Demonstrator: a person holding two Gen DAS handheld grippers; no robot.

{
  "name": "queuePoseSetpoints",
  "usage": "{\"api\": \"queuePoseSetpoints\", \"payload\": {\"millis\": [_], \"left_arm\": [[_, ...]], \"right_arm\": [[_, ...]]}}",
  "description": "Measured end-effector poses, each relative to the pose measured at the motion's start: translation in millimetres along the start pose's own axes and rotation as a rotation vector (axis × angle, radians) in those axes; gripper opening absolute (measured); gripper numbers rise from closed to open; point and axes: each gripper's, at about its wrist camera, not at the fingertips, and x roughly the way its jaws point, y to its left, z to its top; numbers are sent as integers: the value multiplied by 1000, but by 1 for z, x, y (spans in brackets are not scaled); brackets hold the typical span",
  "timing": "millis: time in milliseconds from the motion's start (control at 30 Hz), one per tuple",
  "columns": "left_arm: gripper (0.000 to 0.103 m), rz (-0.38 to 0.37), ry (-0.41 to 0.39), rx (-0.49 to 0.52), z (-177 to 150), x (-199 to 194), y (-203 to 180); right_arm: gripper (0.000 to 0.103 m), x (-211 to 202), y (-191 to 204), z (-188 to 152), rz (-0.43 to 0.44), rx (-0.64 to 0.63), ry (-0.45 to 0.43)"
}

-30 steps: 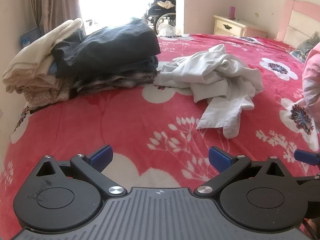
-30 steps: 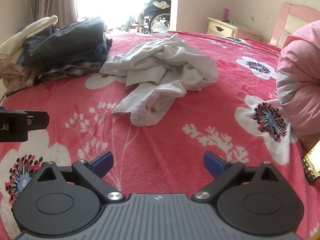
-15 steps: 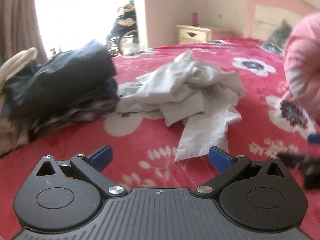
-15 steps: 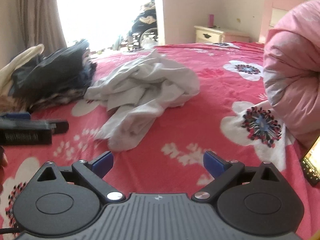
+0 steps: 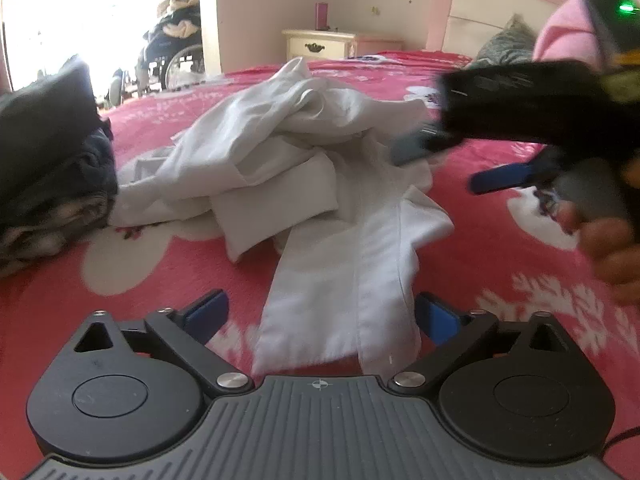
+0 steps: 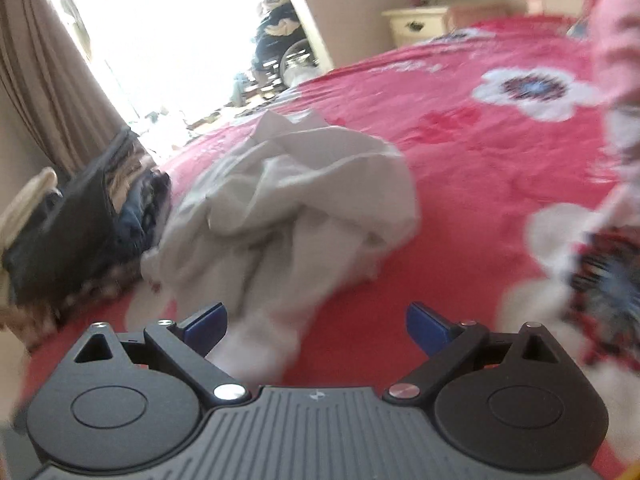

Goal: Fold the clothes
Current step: 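Grasp the white shirt fabric with the right gripper and lift it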

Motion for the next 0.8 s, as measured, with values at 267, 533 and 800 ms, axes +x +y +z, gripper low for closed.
{"api": "queuePoseSetpoints", "payload": {"millis": [267, 533, 800], "left_arm": [[64, -2, 11, -12, 2, 19, -1], [19, -112, 9, -26, 2, -6, -9], [13, -261, -17, -22, -13, -75, -18]], "right_arm": [[66, 64, 1, 10, -37, 58, 60], [4, 29, -5, 0, 41, 107, 32], [4, -43, 18, -35, 137, 30, 58]]}}
